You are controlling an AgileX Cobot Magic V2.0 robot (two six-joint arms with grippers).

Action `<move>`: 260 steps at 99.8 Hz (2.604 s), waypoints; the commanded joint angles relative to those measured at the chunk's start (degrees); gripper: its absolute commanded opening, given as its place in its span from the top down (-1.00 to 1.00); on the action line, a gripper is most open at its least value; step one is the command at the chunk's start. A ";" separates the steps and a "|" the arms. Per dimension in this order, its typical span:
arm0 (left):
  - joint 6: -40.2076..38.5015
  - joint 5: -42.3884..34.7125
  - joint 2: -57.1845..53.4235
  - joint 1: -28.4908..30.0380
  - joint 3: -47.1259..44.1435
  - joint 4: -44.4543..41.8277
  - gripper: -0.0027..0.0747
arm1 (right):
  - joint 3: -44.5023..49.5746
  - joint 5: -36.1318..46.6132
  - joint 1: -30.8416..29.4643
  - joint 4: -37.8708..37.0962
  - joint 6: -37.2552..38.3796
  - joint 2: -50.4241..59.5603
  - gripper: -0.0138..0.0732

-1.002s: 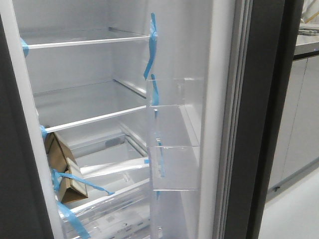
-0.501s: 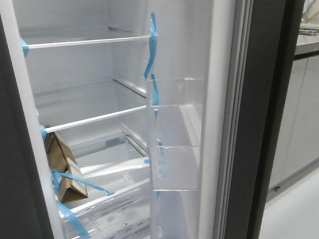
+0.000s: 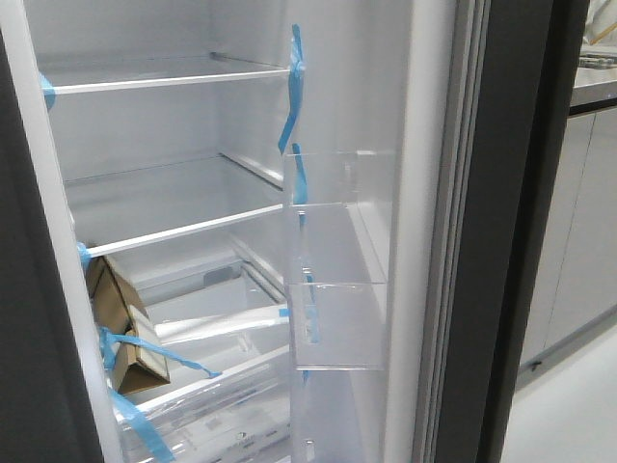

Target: Close fridge door

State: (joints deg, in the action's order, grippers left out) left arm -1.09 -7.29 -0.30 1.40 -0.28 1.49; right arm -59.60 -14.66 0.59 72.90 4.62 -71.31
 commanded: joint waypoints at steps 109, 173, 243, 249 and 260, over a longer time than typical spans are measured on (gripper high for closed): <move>-0.25 -4.16 -0.61 -0.10 -2.01 0.23 0.98 | -41.06 14.66 29.49 -19.58 -0.56 -31.98 0.79; -0.25 -4.16 -0.61 -0.10 -2.01 0.23 0.98 | -71.99 12.09 30.86 -23.30 -0.32 -57.74 0.79; -0.25 -4.16 -0.61 -0.10 -2.01 0.23 0.98 | -79.65 11.46 31.16 -22.93 5.90 -66.86 0.79; -0.25 -4.16 -0.61 -0.10 -2.01 0.23 0.98 | -79.92 11.05 31.16 -22.93 5.90 -66.84 0.79; -0.25 -4.16 -0.61 -0.10 -2.01 0.23 0.98 | -82.03 8.93 31.16 -25.47 5.35 -66.62 0.79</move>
State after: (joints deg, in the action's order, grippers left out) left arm -1.09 -7.29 -0.30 1.40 -0.28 1.49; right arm -138.35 -8.03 32.05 49.58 10.33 -141.33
